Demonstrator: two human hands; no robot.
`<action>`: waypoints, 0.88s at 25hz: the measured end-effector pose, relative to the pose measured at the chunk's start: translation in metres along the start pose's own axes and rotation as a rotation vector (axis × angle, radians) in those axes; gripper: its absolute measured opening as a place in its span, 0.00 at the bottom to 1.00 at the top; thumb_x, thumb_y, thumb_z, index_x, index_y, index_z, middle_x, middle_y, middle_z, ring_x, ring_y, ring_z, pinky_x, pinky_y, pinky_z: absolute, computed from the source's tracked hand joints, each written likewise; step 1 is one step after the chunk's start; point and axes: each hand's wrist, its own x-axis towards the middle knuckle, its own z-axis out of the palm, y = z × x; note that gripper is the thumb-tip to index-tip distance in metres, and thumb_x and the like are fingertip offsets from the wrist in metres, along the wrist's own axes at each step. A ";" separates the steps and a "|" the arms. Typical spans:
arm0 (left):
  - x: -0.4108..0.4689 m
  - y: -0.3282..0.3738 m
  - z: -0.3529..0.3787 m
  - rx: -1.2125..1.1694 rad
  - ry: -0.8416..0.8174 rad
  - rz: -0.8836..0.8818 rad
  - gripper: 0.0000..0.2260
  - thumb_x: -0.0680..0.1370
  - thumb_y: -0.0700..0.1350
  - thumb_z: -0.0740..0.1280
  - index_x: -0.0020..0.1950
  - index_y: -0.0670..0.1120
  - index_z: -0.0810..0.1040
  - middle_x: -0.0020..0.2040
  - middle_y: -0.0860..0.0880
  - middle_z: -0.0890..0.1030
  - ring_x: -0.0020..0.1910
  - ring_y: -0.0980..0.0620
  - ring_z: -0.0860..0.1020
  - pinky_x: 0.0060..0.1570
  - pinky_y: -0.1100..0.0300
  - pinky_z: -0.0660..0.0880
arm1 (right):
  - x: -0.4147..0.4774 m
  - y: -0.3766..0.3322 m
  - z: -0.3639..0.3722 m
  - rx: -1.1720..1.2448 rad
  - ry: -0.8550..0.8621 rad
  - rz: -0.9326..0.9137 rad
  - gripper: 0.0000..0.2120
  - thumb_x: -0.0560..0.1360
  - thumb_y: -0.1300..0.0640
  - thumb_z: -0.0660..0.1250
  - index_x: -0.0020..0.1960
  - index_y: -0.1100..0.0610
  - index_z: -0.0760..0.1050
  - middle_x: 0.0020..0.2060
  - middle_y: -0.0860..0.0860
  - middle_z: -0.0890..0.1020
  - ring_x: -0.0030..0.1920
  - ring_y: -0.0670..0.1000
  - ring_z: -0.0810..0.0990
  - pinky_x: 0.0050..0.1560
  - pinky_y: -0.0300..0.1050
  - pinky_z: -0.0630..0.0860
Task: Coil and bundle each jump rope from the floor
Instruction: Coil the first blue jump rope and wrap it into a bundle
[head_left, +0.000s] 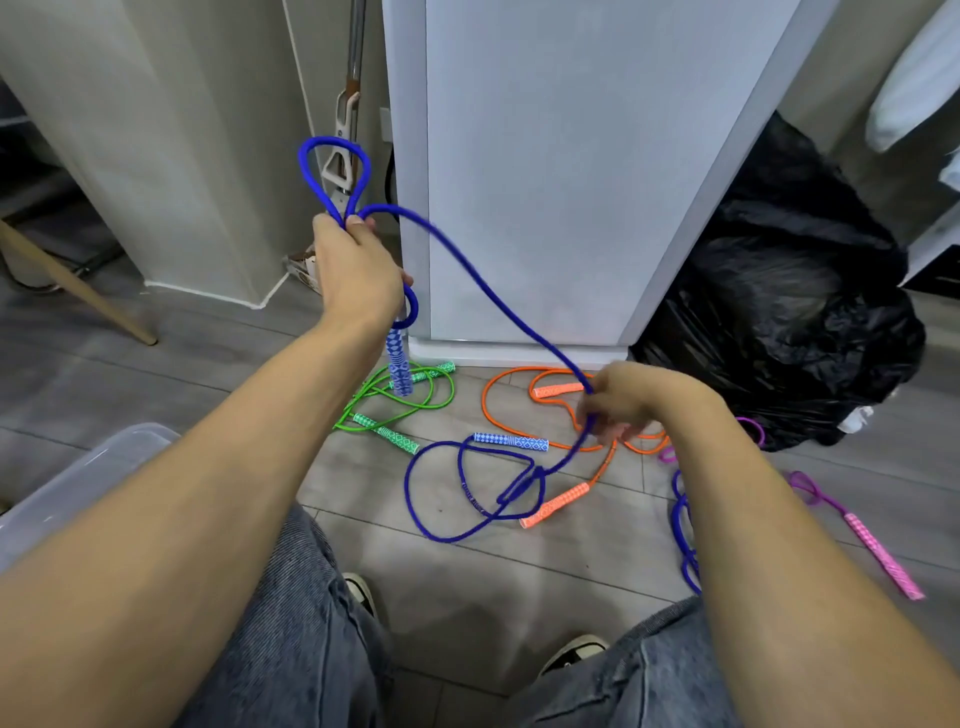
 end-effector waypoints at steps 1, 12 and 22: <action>0.001 -0.001 0.000 -0.001 -0.007 0.004 0.07 0.86 0.44 0.51 0.52 0.43 0.65 0.54 0.49 0.77 0.19 0.63 0.72 0.28 0.64 0.72 | 0.000 -0.003 -0.005 0.197 0.120 -0.092 0.11 0.82 0.58 0.62 0.45 0.59 0.81 0.38 0.55 0.83 0.36 0.52 0.83 0.38 0.46 0.78; -0.017 -0.003 0.008 0.008 -0.307 0.020 0.10 0.86 0.45 0.51 0.56 0.41 0.69 0.42 0.47 0.72 0.23 0.53 0.75 0.43 0.41 0.81 | -0.080 -0.061 -0.093 0.699 0.907 -0.525 0.15 0.80 0.50 0.61 0.38 0.53 0.78 0.25 0.50 0.65 0.23 0.51 0.62 0.26 0.44 0.62; -0.032 -0.001 0.013 -0.151 -0.650 -0.105 0.09 0.85 0.39 0.53 0.50 0.44 0.71 0.37 0.48 0.68 0.25 0.53 0.68 0.28 0.57 0.74 | -0.047 -0.049 -0.029 0.753 0.533 -0.338 0.08 0.78 0.56 0.70 0.57 0.54 0.77 0.33 0.56 0.79 0.25 0.51 0.75 0.30 0.43 0.77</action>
